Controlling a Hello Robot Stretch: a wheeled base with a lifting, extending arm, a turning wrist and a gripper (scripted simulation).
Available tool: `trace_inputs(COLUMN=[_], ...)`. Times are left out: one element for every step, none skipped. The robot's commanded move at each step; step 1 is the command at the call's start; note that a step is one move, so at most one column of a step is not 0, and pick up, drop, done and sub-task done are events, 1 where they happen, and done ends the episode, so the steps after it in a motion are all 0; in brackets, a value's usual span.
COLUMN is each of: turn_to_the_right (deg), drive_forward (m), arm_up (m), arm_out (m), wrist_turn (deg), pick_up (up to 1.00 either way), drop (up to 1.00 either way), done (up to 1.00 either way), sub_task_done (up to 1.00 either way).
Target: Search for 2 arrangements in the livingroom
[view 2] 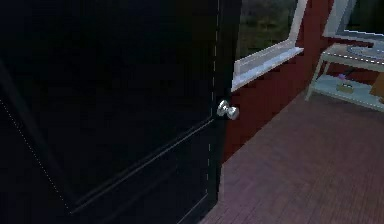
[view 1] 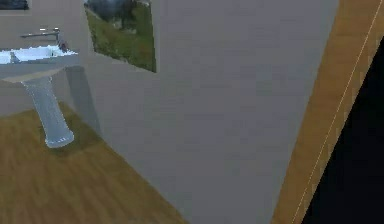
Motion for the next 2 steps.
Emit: trace_inputs(turn_to_the_right=[-45.0,-15.0], drive_forward=[0.00,0.00], arm_up=[0.00,0.00], arm_out=[0.00,0.00], wrist_turn=[0.0,0.0], pick_up=[0.00,0.00], drop=[0.00,0.00], done=[0.00,0.00], sub_task_done=[0.00,0.00])
